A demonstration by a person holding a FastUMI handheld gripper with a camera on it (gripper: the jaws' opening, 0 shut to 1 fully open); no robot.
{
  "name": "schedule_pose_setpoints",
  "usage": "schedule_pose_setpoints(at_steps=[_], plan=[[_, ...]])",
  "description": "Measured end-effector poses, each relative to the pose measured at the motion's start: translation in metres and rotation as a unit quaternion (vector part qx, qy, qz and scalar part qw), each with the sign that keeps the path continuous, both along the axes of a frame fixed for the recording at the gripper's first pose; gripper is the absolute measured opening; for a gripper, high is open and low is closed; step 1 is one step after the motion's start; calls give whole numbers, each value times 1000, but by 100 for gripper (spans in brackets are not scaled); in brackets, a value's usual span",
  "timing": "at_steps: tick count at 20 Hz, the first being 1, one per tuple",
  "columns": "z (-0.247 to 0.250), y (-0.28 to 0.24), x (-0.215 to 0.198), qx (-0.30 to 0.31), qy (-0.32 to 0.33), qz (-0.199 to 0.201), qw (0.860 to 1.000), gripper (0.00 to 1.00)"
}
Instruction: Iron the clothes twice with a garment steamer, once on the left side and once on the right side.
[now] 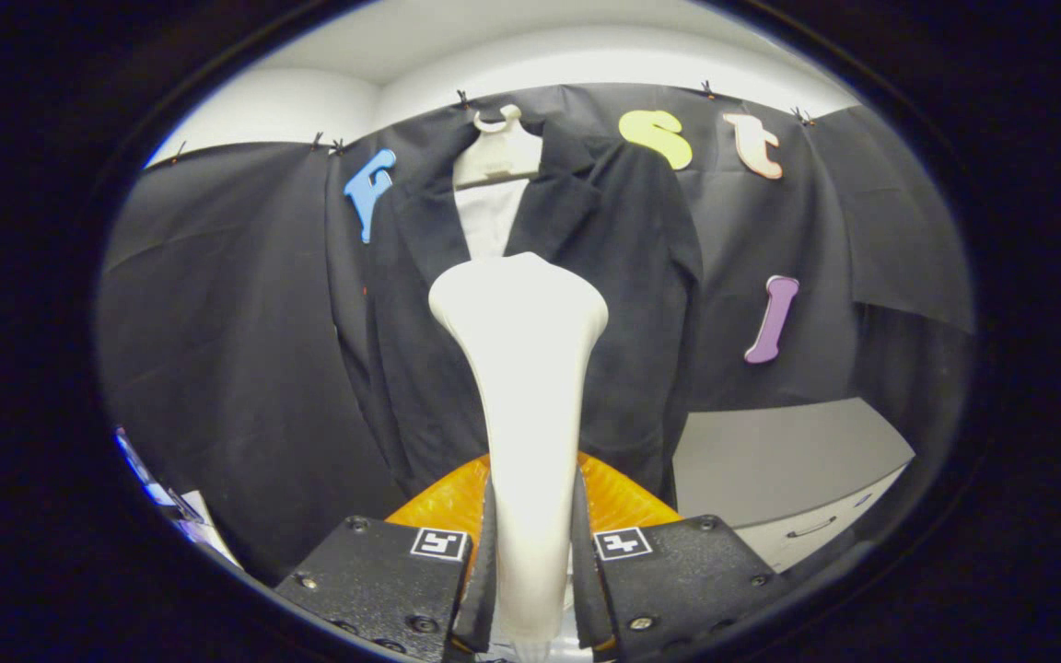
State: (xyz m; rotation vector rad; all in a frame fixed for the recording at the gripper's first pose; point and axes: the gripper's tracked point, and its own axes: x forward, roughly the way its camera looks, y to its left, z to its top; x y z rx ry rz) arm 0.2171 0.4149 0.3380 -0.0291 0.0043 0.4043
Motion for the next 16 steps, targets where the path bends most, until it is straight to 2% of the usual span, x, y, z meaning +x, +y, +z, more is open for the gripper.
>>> schedule_pose_setpoints(at_steps=[8, 16], plan=[[75, 78, -10, -18, -42, 32, 998, 37], [94, 147, 9, -45, -51, 35, 997, 37]])
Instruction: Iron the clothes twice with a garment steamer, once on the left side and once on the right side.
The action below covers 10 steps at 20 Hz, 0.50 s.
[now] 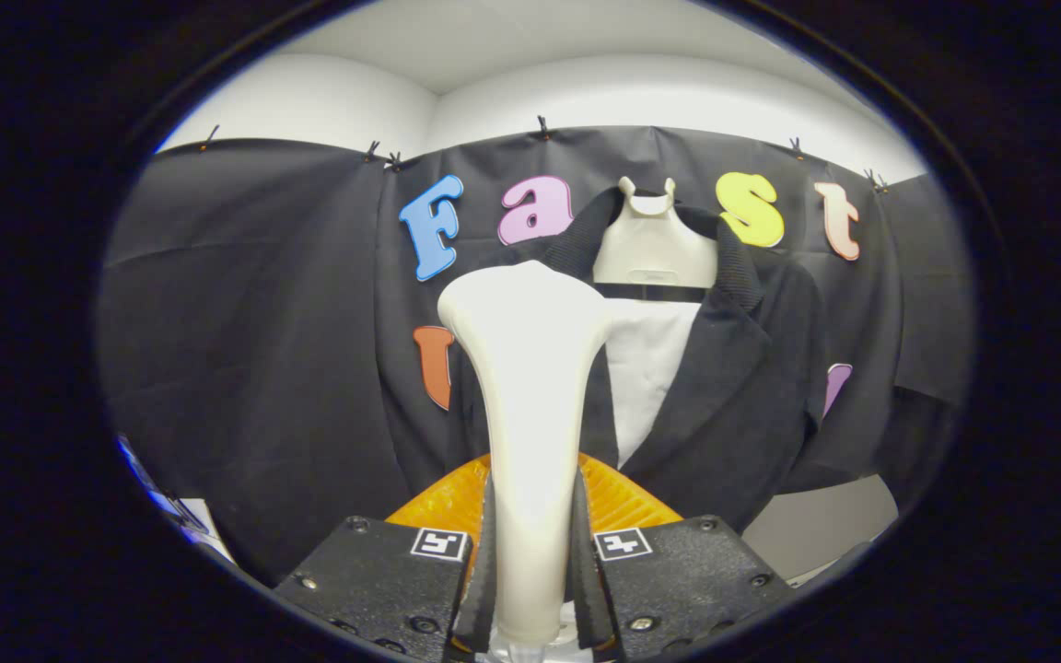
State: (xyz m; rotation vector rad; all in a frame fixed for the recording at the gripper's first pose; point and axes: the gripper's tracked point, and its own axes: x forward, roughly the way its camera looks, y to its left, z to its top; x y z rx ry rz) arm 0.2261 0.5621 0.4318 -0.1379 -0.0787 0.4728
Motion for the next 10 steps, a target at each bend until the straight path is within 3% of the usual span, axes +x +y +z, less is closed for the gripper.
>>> schedule_pose_setpoints(at_steps=[10], plan=[[-62, 9, 30, -24, 44, -16, 999, 37]])
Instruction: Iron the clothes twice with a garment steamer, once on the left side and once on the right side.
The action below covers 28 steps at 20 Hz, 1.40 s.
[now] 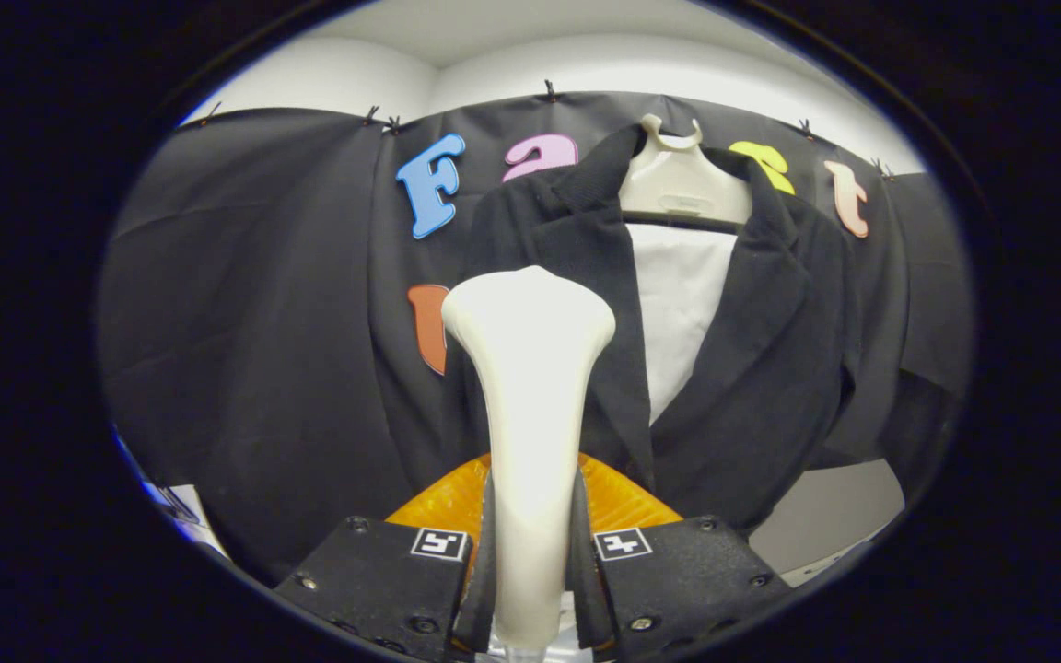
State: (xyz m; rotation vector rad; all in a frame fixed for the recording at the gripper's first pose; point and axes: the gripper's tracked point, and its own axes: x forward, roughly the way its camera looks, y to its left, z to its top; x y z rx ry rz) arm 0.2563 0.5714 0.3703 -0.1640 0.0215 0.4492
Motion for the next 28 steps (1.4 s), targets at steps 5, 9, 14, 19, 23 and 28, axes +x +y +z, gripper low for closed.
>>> schedule_pose_setpoints(at_steps=[5, 9, 14, 19, 23, 28], plan=[[-46, -6, 6, -13, 26, -6, 1000, 37], [-91, -13, 11, -29, 53, -11, 998, 37], [-135, -16, 16, -44, 78, -18, 996, 37], [-175, -21, 18, -54, 102, -22, 993, 37], [-209, -30, 17, -64, 120, -26, 990, 37], [-248, -38, 18, -66, 145, -28, 987, 37]])
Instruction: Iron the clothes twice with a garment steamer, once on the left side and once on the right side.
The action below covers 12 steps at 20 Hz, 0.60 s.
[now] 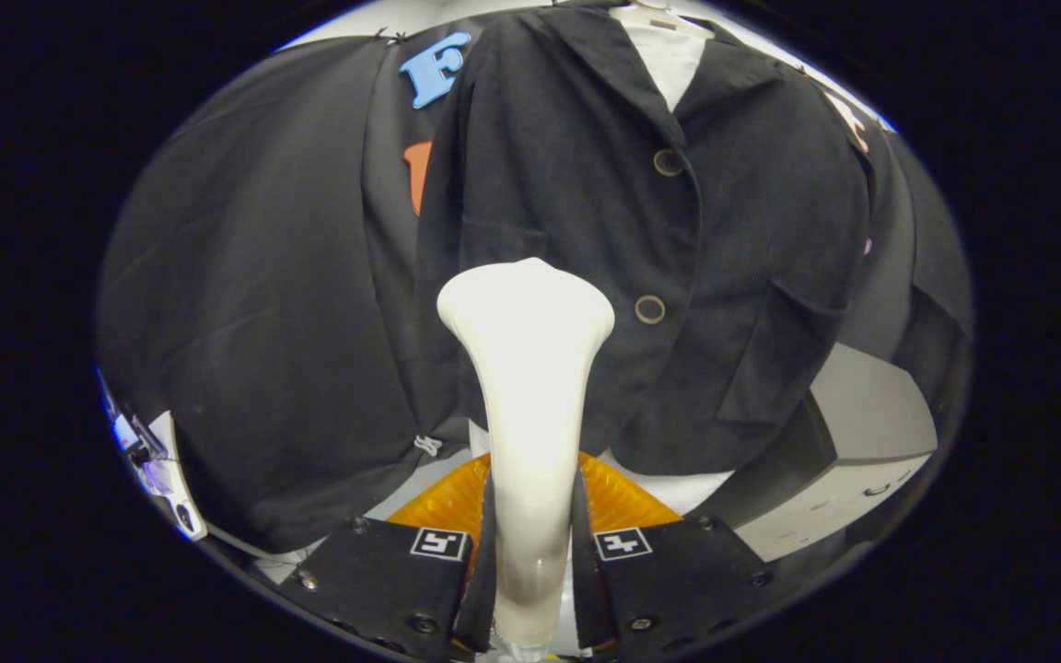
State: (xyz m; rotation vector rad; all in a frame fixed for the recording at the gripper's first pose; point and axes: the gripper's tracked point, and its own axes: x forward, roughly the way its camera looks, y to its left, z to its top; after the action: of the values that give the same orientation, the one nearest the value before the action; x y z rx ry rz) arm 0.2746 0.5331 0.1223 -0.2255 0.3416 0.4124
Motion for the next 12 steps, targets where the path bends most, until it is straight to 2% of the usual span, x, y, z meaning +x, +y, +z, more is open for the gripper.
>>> schedule_pose_setpoints(at_steps=[7, 12], plan=[[-64, -12, -5, -16, 37, 1, 999, 37], [-91, -19, -5, -20, 55, 4, 998, 37]])
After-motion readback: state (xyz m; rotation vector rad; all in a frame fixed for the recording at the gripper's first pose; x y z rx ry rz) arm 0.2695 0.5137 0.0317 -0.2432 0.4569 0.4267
